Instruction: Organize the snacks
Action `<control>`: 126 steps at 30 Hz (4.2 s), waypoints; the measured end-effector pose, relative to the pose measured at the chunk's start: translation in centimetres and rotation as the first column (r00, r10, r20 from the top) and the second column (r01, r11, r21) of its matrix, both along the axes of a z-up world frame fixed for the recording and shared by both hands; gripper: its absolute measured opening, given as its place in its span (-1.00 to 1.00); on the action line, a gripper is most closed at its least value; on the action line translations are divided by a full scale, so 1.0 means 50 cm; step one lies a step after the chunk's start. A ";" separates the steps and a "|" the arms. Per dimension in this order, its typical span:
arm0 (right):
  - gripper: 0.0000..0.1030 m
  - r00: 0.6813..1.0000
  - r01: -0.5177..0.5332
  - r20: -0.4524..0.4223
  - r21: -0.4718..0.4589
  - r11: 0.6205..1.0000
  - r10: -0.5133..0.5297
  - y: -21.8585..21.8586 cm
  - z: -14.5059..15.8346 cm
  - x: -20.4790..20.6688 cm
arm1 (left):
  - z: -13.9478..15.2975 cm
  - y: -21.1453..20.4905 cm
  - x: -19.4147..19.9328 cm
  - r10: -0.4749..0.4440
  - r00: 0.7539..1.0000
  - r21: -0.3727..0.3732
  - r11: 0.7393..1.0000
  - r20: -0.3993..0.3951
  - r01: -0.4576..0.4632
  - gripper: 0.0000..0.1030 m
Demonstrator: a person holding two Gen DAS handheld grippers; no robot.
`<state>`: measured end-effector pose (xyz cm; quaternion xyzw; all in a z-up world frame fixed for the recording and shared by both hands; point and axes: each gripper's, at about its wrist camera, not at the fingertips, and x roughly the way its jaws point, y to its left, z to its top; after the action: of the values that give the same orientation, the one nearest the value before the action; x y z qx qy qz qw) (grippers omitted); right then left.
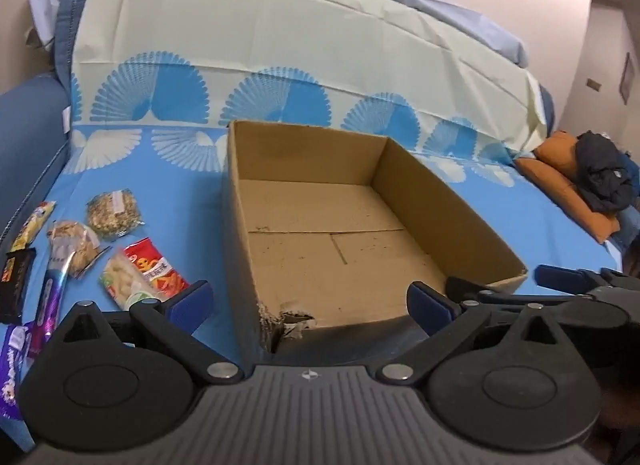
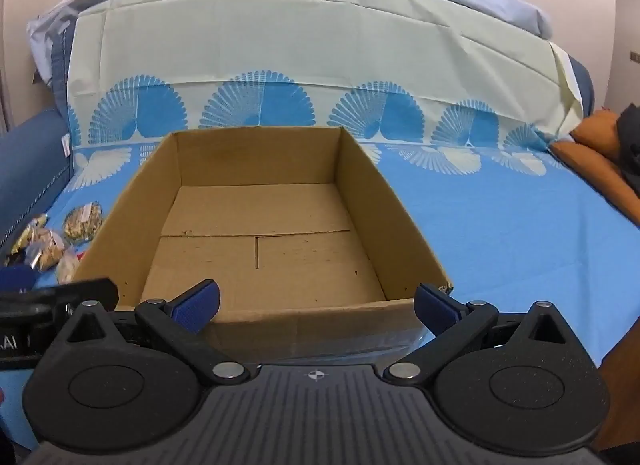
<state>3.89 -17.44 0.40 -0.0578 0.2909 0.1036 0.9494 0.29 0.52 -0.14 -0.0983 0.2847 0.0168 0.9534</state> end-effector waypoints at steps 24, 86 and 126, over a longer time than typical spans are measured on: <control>0.55 0.999 -0.017 0.052 0.053 0.998 0.014 0.013 0.004 -0.019 | 0.029 -0.012 -0.027 -0.059 0.997 -0.071 0.996 0.043 0.062 0.89; -0.28 0.886 -0.463 0.090 0.218 0.859 0.455 0.225 0.073 -0.090 | -0.050 0.418 -0.190 0.110 0.986 -0.086 0.989 -0.124 -0.121 -0.52; -0.58 0.784 -0.592 -0.193 0.057 0.804 0.590 0.416 -0.175 -0.074 | -0.132 0.469 -0.122 0.253 0.896 -0.063 0.953 -0.365 -0.295 0.01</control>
<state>0.20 3.34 -8.33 -0.1385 0.3530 0.3996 0.8346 -5.80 23.95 -6.74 -0.1886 0.4345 0.1518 0.8675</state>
